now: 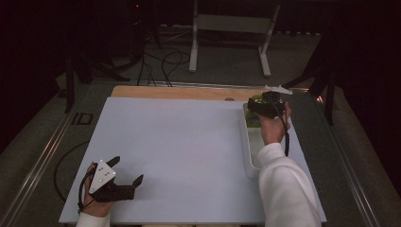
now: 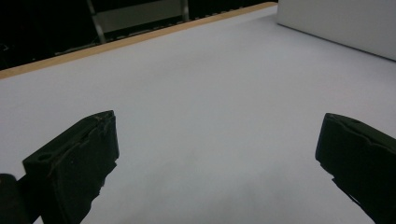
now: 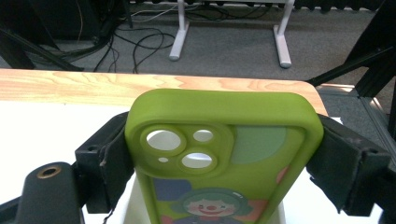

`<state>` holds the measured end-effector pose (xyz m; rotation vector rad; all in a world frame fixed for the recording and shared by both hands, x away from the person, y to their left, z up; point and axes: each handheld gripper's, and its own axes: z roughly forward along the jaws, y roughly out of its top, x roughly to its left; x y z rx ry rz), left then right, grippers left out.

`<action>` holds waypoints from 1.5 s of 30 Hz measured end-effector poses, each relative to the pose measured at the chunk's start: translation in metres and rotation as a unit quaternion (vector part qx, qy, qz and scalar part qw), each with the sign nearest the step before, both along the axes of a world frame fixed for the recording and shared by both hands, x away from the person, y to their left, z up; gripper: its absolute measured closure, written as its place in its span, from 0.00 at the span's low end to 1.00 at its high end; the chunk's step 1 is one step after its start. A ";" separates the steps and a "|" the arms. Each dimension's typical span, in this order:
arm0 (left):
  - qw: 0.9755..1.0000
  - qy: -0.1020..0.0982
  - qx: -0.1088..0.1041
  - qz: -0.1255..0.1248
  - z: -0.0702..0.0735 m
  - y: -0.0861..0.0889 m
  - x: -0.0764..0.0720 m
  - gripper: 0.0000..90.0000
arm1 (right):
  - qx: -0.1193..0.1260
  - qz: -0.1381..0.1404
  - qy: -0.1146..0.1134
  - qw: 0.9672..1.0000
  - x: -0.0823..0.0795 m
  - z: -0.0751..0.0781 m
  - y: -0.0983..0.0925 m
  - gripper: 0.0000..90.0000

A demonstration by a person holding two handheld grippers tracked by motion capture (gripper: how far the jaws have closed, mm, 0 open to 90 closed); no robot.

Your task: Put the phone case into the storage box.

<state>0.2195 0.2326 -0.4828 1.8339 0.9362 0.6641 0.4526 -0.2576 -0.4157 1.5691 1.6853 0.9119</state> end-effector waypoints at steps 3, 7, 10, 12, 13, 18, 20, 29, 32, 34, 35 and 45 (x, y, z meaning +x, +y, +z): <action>1.000 0.000 -0.001 0.000 0.000 0.001 0.000 0.00 | -0.002 0.000 0.004 1.000 0.001 -0.002 0.001 0.17; 1.000 0.001 0.000 -0.001 0.000 0.000 0.000 0.00 | -0.003 0.001 0.007 1.000 0.002 -0.004 0.002 0.17; 1.000 0.001 -0.001 -0.001 -0.001 0.000 0.000 0.00 | -0.002 -0.001 0.011 1.000 0.002 -0.006 0.001 0.17; 1.000 0.001 -0.001 -0.001 -0.001 0.000 0.000 0.00 | -0.001 0.000 0.015 1.000 0.003 -0.007 0.000 0.17; 1.000 0.002 -0.001 -0.002 -0.001 0.000 0.000 0.00 | -0.001 -0.001 0.016 1.000 0.003 -0.007 0.000 0.17; 1.000 0.002 0.000 -0.004 -0.001 -0.002 0.000 0.00 | -0.001 0.001 0.022 1.000 0.004 -0.011 0.000 0.17; 1.000 0.002 0.001 -0.004 -0.001 -0.001 0.000 0.00 | -0.001 0.003 0.024 1.000 0.005 -0.012 0.001 0.17; 1.000 0.002 0.000 -0.004 -0.001 -0.001 0.000 0.00 | -0.008 0.007 0.022 1.000 0.006 -0.015 0.003 0.17; 1.000 0.002 0.000 -0.005 -0.001 -0.001 0.000 0.00 | -0.008 0.007 0.021 1.000 0.006 -0.015 0.004 0.16; 1.000 0.002 -0.001 -0.005 -0.001 -0.001 0.000 0.00 | -0.007 0.006 0.021 1.000 0.006 -0.015 0.003 0.16; 1.000 0.002 -0.001 -0.004 -0.001 -0.001 0.000 0.00 | -0.005 0.006 0.022 1.000 0.007 -0.015 0.003 0.16; 1.000 0.001 -0.002 -0.003 -0.001 -0.001 0.000 0.00 | 0.000 0.007 0.020 1.000 0.008 -0.017 0.002 0.07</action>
